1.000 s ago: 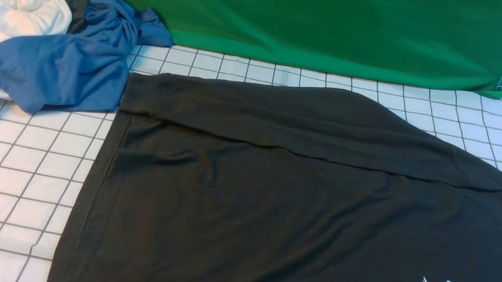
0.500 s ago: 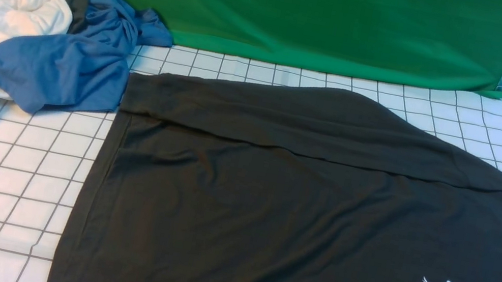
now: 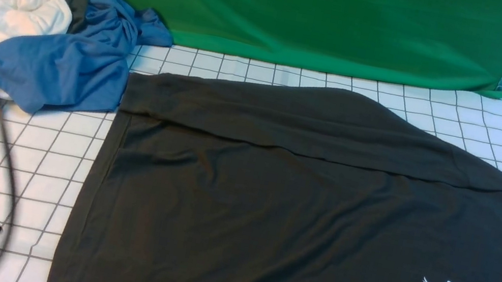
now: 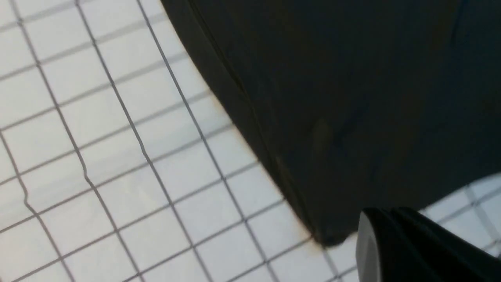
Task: Fold a long-sleeved shirt over a white checkered tablecloth.
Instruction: 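Grasp the left edge of the dark T-shirt lying flat on the table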
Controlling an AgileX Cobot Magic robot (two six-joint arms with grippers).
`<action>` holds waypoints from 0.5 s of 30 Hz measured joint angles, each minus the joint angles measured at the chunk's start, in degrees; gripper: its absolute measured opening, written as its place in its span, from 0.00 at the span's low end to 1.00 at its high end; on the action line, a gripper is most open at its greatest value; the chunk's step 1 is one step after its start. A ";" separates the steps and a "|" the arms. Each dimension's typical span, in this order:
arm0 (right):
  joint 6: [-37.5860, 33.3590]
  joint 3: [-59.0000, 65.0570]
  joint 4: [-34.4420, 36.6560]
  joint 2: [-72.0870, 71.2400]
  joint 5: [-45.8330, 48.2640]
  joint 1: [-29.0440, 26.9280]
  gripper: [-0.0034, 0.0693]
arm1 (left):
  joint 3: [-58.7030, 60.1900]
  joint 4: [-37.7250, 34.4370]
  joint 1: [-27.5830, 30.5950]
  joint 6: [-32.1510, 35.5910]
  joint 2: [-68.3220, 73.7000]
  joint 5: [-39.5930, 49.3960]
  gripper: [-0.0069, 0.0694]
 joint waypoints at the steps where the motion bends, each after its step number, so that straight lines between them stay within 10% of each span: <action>1: -0.43 -0.18 0.06 0.59 1.20 1.53 0.07 | 0.00 2.08 -2.08 -0.47 1.61 -0.06 0.08; 15: -0.75 -0.42 0.27 0.90 9.70 13.53 0.07 | 0.00 9.11 -14.42 -5.37 28.75 -10.12 0.62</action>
